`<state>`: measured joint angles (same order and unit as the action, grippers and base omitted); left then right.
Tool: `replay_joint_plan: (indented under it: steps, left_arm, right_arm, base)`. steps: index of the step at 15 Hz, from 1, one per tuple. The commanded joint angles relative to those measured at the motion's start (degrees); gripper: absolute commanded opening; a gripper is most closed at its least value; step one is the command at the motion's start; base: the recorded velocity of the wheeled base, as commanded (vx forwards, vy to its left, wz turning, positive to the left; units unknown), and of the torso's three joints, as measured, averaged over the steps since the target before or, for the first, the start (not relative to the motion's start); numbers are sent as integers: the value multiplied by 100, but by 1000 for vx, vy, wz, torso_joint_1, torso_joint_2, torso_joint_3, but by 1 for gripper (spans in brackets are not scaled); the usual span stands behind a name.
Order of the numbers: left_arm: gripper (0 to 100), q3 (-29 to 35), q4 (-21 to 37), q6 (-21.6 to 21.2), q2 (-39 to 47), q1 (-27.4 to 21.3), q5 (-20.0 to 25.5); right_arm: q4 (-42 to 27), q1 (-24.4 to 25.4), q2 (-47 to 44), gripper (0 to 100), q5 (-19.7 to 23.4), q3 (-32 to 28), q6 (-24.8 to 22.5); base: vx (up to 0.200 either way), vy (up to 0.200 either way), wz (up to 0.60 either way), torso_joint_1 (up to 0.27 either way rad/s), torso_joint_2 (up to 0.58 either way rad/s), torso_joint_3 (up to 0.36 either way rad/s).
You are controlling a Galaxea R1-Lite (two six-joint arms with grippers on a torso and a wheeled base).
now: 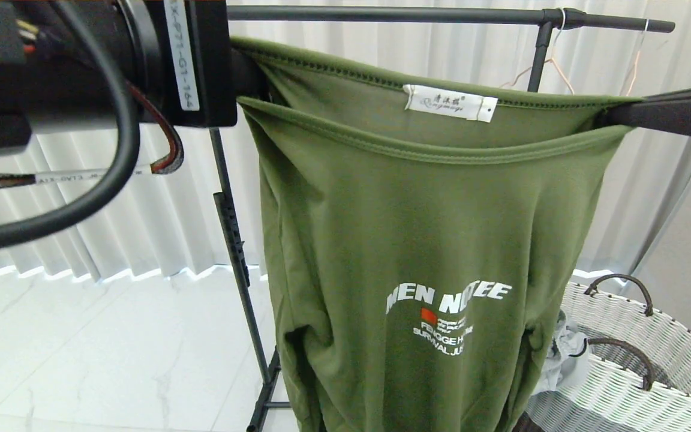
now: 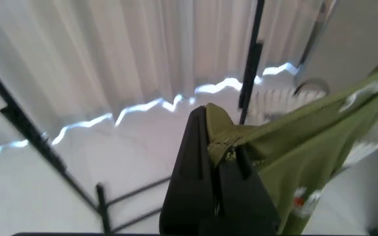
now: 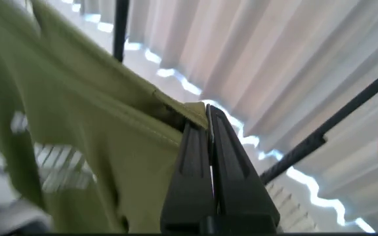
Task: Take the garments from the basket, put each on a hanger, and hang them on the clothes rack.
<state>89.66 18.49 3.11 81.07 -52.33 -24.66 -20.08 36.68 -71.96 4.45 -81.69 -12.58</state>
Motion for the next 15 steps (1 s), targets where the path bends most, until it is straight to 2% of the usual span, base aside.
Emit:
replay_joint_plan:
  steps: [1, 4, 6, 7, 9, 10, 11, 12, 13, 15]
  left_arm:
    - [0, -19, -188, 6, 67, -22, 5]
    - [0, -19, -443, 6, 146, -22, 5]
    - [0, -19, -531, 6, 173, -22, 5]
    - [0, -19, -531, 6, 173, -22, 5]
    - [0, -63, -531, 6, 146, -22, 5]
    - [0, -107, -522, -3, 111, -22, -4]
    - [0, -186, -469, -12, 32, -22, -12]
    - [0, -265, -285, -12, -74, -22, -21]
    - [0, -274, 111, -12, -188, -31, -21]
    - [0, -283, 884, 85, -434, -58, -4]
  right_arm:
    - [-436, 164, 472, 0, 38, -40, 1]
    - [-1060, 955, 683, 0, 372, -128, 10]
    - [-1139, 1553, 639, 0, 513, -146, 36]
    - [-1139, 1755, 578, 0, 513, -154, 36]
    - [-1130, 1825, 464, 0, 460, -181, 54]
    - [-1130, 1746, 393, 0, 223, -225, 45]
    - [-1130, 1667, 297, 0, -252, -321, 36]
    - [-1112, 1658, 165, 0, -911, -444, 36]
    - [-1068, 1658, 24, 0, -1438, -611, 36]
    - [-796, 1649, -275, 0, -1869, -884, 36]
  base:
    - [0, 0, 0, 0, 0, 0]
    - [0, 0, 0, 0, 0, 0]
    - [0, 0, 0, 0, 0, 0]
    - [0, 0, 0, 0, 0, 0]
    - [0, 0, 0, 0, 0, 0]
    - [0, 0, 0, 0, 0, 0]
    - [0, 0, 0, 0, 0, 0]
    - [0, 0, 0, 0, 0, 0]
    - [0, 0, 0, 0, 0, 0]
    - [0, 0, 0, 0, 0, 0]
